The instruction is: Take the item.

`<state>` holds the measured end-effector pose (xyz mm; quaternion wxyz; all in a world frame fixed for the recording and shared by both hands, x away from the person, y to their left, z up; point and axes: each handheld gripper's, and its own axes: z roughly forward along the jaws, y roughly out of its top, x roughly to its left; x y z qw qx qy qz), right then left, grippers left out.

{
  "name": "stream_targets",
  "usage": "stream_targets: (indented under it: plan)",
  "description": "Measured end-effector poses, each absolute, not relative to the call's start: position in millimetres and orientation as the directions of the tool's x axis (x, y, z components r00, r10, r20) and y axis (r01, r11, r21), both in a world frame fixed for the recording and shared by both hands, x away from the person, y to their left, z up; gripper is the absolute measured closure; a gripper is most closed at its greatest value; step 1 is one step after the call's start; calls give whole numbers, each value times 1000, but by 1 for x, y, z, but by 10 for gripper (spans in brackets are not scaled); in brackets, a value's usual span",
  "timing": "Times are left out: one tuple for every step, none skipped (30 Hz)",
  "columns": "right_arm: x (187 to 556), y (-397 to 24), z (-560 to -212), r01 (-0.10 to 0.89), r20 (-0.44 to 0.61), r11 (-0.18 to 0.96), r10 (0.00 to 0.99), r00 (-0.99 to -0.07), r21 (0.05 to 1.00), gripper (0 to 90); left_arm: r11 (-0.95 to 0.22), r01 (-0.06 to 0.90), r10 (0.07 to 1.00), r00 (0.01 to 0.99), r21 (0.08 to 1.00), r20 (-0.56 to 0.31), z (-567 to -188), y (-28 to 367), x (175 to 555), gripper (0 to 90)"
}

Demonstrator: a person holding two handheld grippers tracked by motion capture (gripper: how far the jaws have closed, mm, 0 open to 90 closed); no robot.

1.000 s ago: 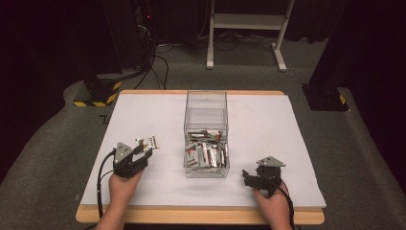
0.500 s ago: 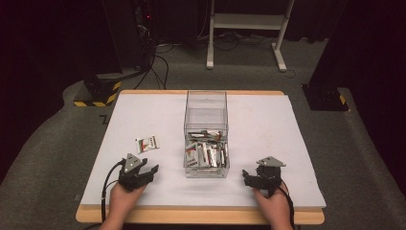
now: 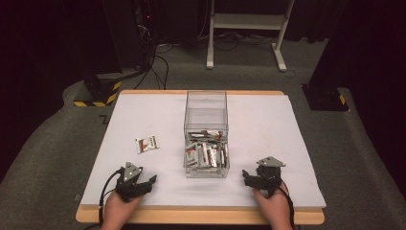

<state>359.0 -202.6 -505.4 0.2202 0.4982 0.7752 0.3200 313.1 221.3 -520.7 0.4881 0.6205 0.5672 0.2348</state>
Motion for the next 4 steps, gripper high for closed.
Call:
stream_targets:
  plan:
    - [359,-203,-505,632,-22,299,913,-406,715,150,121,477,932,247,871,-265,-521,222,313,340]
    - [359,-203,-505,631,-23,299,913,-407,716,150,121,478,932,248,870,-266,-521,222,313,340]
    - [359,-203,-505,631,-23,299,913,-406,716,150,121,478,932,249,870,-266,-521,222,313,340]
    - [359,-203,-505,631,-23,299,913,-406,716,149,121,478,931,249,870,-266,-521,222,313,339]
